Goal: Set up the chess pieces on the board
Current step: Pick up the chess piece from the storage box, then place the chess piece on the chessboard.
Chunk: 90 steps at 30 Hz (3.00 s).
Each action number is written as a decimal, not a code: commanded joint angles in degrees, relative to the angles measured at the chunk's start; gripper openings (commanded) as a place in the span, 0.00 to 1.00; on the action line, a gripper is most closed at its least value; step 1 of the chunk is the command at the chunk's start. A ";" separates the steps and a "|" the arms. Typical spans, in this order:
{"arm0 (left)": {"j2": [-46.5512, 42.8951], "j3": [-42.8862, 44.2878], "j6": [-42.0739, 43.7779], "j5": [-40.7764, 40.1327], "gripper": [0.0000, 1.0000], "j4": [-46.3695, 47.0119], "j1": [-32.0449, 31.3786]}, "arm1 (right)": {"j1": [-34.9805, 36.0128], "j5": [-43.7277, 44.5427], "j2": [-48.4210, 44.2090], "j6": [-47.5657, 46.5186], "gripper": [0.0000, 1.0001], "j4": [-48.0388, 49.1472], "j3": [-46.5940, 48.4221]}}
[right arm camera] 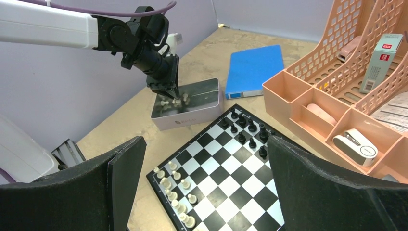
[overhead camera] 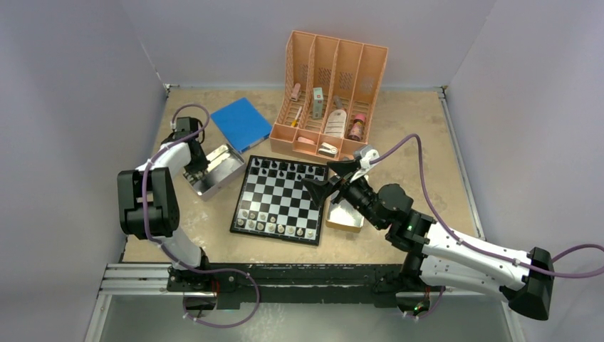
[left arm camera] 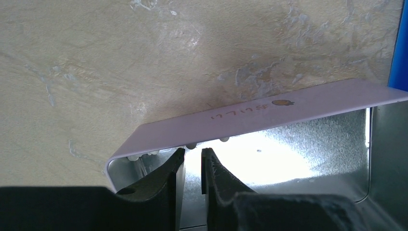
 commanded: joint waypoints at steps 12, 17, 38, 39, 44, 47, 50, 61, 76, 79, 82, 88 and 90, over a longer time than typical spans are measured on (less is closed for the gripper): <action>1.85 2.21 0.60 -2.37 0.16 3.07 0.50 | 0.15 1.47 -1.25 -1.12 0.99 2.91 0.01; 0.90 2.21 0.98 -1.34 0.09 2.65 0.50 | 0.15 1.54 -1.37 -1.07 0.99 2.76 0.06; -15.00 3.10 3.55 11.15 0.00 -6.65 -9.78 | 0.16 -0.42 0.01 0.85 0.99 1.20 0.87; -15.58 3.30 3.51 11.66 0.00 -7.29 -11.40 | 0.16 -0.68 0.23 1.08 0.99 1.23 0.94; -17.66 2.86 2.06 14.59 0.00 -10.11 -18.84 | 0.09 -0.04 0.52 2.18 0.99 -0.62 1.36; -18.47 1.77 1.05 16.10 0.00 -10.77 -23.86 | 0.13 1.70 0.12 2.82 0.99 -2.21 1.64; -18.69 0.42 -0.74 15.98 0.00 -10.95 -29.38 | 0.16 3.63 -0.93 3.14 0.99 -3.18 1.52; -14.23 -1.93 -8.91 13.39 0.00 -10.06 -50.08 | 0.16 10.53 -5.72 2.77 0.99 -5.87 1.77; -10.24 -6.92 -11.19 12.63 0.00 -7.00 -52.49 | 0.19 13.26 -7.60 1.48 0.99 -7.85 2.29; -9.64 -6.84 -11.19 13.03 0.00 -7.13 -52.54 | 0.16 13.37 -7.71 1.40 0.99 -7.90 2.22; -9.33 -7.03 -11.33 13.04 0.00 -7.35 -52.58 | 0.16 13.51 -7.79 1.40 0.99 -7.90 2.03; -9.63 -7.42 -11.54 13.59 0.00 -8.72 -52.84 | 0.11 13.53 -7.93 1.55 0.99 -7.90 1.77; -9.65 -7.54 -11.63 13.56 0.00 -8.66 -52.85 | 0.17 13.42 -8.01 1.65 0.99 -7.84 1.70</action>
